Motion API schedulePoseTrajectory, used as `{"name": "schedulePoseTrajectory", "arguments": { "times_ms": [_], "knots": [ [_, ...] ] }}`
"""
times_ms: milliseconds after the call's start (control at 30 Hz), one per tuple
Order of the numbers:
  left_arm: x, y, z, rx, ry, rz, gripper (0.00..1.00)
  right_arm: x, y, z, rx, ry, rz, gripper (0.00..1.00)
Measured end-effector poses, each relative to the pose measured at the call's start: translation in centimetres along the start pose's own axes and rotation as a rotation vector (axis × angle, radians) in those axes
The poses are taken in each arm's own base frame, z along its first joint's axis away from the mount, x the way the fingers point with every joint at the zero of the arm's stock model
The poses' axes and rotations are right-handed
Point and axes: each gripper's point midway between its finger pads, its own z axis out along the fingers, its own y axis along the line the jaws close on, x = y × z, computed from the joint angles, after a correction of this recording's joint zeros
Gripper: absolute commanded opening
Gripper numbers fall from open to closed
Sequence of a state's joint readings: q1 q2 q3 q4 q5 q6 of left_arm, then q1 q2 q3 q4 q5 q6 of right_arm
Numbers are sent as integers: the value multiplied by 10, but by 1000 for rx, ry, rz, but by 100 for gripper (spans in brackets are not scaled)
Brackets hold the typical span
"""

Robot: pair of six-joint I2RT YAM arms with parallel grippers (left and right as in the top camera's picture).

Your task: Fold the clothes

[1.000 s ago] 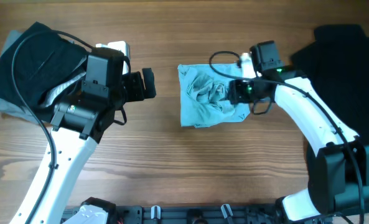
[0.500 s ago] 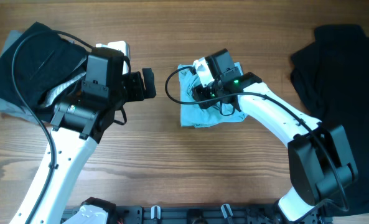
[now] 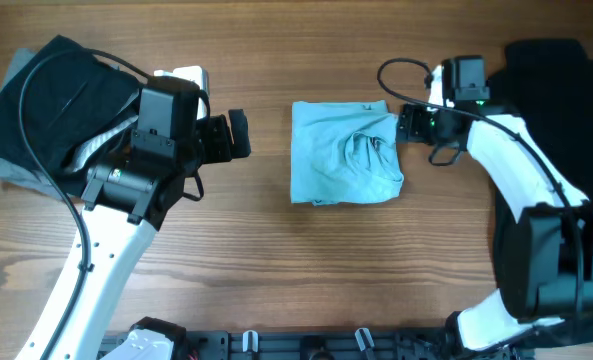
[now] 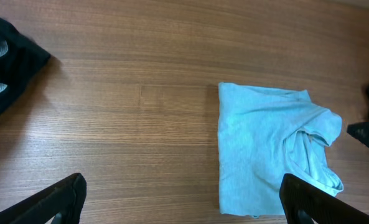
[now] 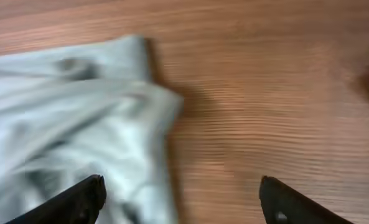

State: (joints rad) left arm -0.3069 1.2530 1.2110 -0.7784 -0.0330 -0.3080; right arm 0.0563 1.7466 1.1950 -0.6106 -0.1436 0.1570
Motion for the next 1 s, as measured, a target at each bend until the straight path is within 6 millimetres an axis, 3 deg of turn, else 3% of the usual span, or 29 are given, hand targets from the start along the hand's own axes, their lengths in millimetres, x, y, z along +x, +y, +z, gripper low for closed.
{"name": "schedulePoseTrajectory", "arguments": {
  "times_ms": [67,133,233,367,467,500,533,567,633,733,767,800,833,867,967,1000],
  "knots": [
    [0,0,0,0,1,0,100,4,19,-9,-89,11,-13,72],
    [0,0,0,0,0,0,100,-2,29,-10,-123,-16,-32,48],
    [0,0,0,0,0,0,100,-11,35,-8,-140,-61,-46,47],
    [0,0,0,0,0,0,100,-18,31,25,-141,-65,50,4],
    [0,0,0,0,0,0,100,-45,45,30,-227,-170,59,4],
    [0,0,0,0,0,0,100,-56,49,27,-248,-218,51,10],
    [0,0,0,1,1,0,100,-65,51,24,-262,-255,45,36],
    [0,0,0,0,2,0,100,-69,49,21,-268,-264,50,54],
    [0,0,0,0,1,0,100,-57,35,22,-255,-198,62,61],
    [0,0,0,0,2,0,100,-6,19,26,-209,20,104,62],
    [0,0,0,0,1,0,100,2,18,26,-207,53,108,61],
    [0,0,0,0,1,0,100,5,19,26,-208,63,101,48],
    [0,0,0,0,1,0,100,5,20,27,-214,58,91,17],
    [0,0,0,0,0,0,100,3,21,29,-219,42,79,6],
    [0,0,0,0,2,0,100,-35,26,29,-247,-122,23,4],
    [0,0,0,0,1,0,100,-44,27,28,-252,-162,12,34]
  ]
}}
